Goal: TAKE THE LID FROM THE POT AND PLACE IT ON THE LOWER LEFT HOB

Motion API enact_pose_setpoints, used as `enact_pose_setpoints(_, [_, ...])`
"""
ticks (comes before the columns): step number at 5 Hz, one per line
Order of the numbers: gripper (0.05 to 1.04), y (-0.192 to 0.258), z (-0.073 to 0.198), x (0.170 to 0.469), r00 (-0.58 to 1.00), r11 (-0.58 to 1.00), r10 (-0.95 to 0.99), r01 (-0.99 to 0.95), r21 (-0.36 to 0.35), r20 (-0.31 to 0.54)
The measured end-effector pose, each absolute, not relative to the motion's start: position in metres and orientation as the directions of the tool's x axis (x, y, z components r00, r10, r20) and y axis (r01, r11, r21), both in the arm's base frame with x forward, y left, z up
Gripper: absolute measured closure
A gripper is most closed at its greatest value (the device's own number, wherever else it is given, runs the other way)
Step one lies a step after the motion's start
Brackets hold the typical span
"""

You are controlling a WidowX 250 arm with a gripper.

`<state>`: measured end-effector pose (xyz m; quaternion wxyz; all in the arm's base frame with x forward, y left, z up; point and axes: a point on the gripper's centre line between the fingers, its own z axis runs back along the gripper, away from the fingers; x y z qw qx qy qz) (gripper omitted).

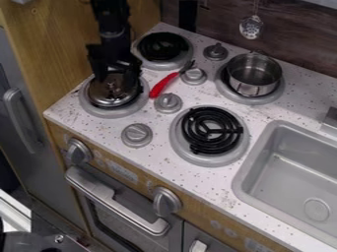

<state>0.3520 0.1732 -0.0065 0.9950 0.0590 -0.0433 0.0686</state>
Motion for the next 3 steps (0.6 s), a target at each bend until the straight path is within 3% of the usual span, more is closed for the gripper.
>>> enact_pose_setpoints(1, [0.084,0.145,0.002,0.335,0.993,0.989,0.091,-0.099,0.114,0.078])
enact_pose_setpoints(2, [0.084,0.119,-0.009,0.319,0.997,0.995,0.071,-0.072,0.073,0.018])
enact_pose_setpoints(3, [0.084,0.108,-0.008,0.308,0.997,0.994,0.081,-0.080,0.075,-0.002])
